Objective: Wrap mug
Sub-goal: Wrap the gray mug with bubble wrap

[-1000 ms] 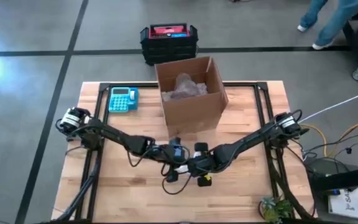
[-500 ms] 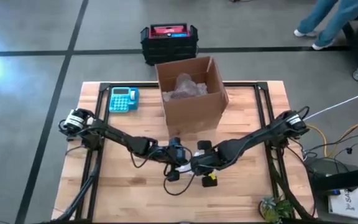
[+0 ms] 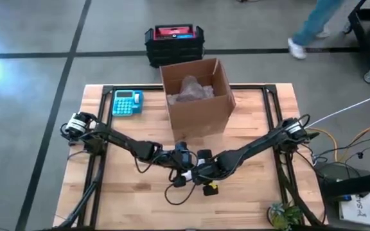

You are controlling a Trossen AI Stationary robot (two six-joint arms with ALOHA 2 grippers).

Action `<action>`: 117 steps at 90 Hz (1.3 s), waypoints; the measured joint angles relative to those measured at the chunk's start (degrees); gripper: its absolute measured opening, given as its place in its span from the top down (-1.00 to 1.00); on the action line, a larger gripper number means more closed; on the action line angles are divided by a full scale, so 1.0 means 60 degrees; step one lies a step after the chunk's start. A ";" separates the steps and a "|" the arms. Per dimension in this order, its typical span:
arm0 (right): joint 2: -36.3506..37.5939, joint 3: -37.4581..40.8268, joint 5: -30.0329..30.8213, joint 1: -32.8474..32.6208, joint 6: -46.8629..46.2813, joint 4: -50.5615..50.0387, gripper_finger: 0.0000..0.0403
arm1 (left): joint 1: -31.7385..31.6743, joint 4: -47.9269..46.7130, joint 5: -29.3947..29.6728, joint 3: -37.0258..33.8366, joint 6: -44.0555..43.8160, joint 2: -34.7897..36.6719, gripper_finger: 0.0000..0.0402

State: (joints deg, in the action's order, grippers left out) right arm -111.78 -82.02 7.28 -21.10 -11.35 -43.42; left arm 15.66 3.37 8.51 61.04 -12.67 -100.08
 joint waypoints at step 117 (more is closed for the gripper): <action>-0.0093 -0.0264 -0.2584 0.0500 -0.0987 -0.1586 1.00 | -0.0011 0.0087 0.0006 0.0007 -0.0053 -0.0001 0.98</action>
State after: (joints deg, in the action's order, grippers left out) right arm -112.33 -83.61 -8.22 -18.10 -17.28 -52.93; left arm 15.59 3.89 8.55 61.08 -12.98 -100.09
